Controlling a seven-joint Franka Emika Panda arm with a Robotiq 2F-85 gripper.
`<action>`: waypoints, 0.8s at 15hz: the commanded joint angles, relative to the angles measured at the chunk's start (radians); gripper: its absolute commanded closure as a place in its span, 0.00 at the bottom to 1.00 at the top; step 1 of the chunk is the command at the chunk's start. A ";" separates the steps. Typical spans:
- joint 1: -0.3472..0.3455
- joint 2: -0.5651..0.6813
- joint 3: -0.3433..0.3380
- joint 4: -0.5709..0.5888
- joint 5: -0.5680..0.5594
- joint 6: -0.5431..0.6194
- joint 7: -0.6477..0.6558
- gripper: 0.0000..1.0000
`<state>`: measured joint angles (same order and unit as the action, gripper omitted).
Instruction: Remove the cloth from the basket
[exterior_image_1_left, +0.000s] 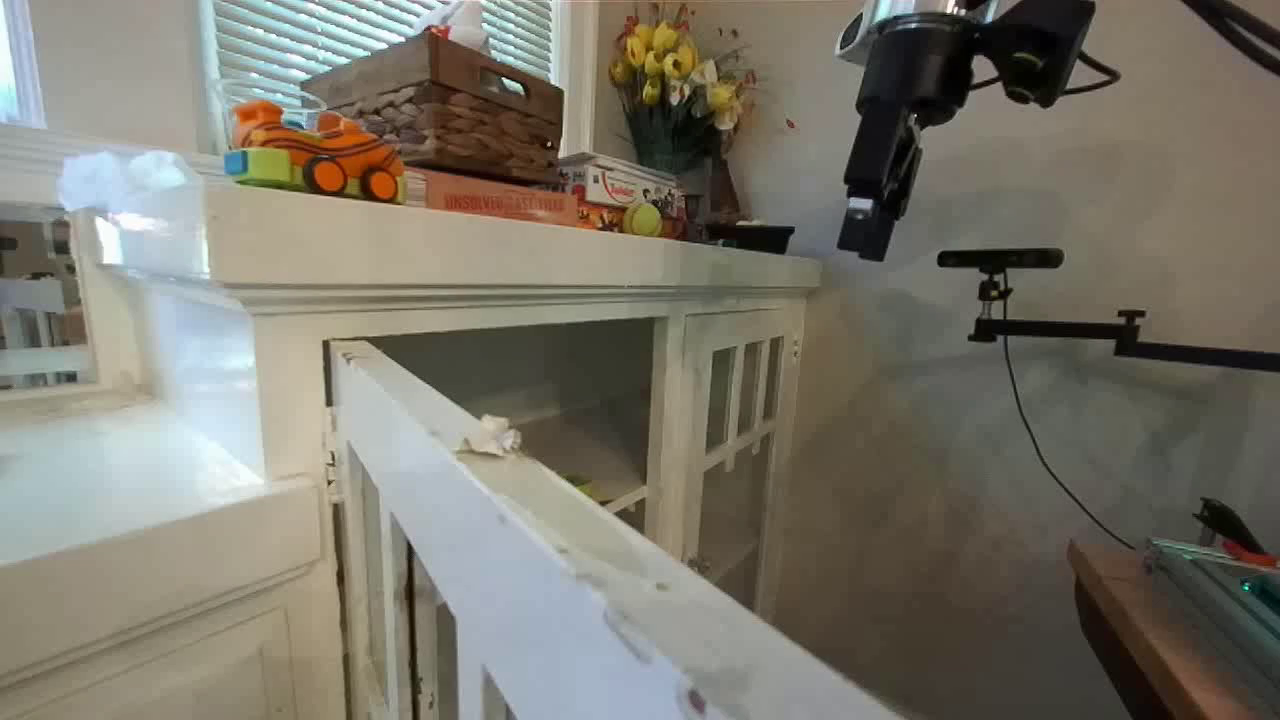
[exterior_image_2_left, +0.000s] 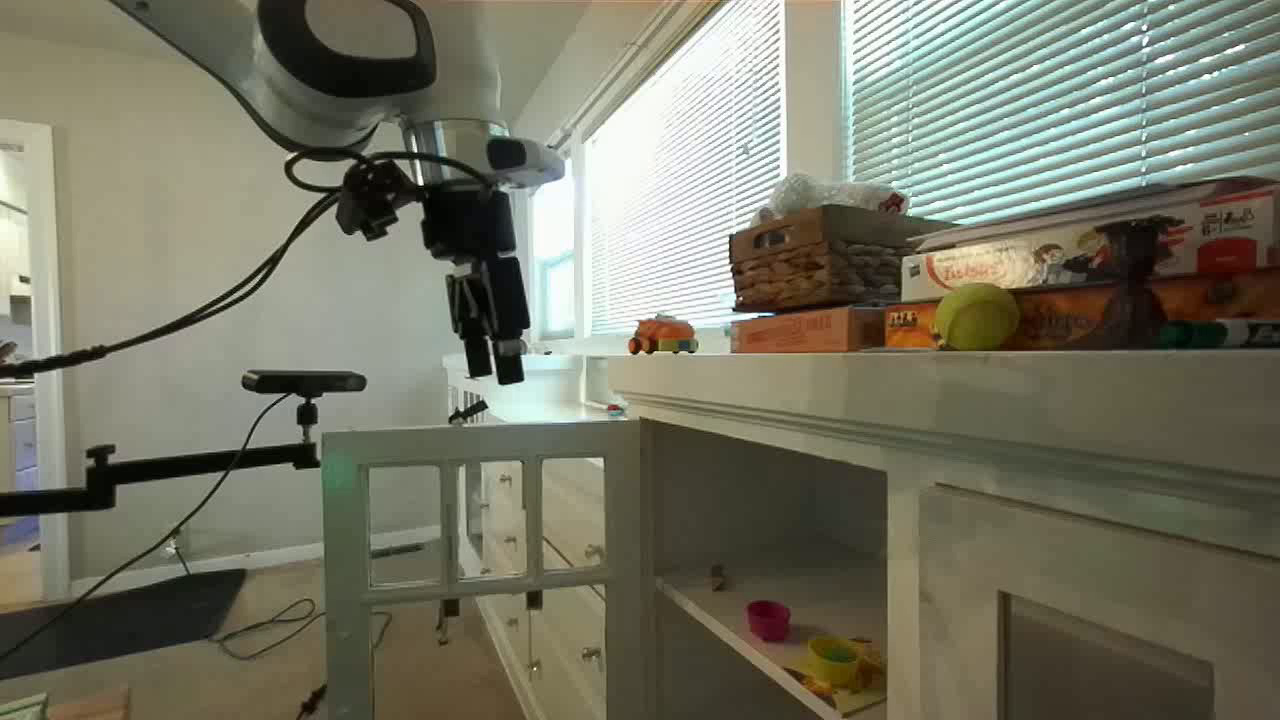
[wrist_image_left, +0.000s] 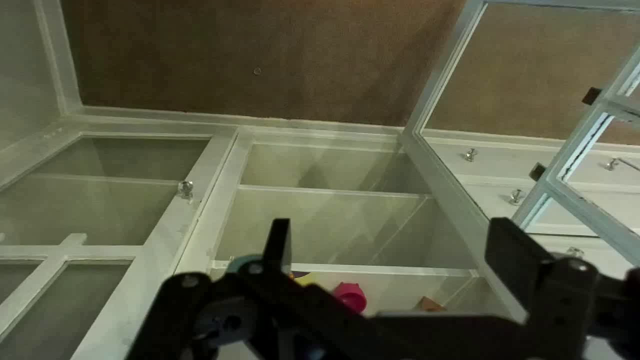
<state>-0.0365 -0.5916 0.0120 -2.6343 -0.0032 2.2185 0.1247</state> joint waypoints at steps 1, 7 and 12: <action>-0.003 0.000 0.002 0.002 0.002 -0.003 -0.002 0.00; -0.037 0.043 -0.003 0.037 -0.007 0.104 0.034 0.00; -0.100 0.168 0.004 0.158 -0.018 0.379 0.084 0.00</action>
<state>-0.1178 -0.5196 0.0092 -2.5706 -0.0086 2.4830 0.1679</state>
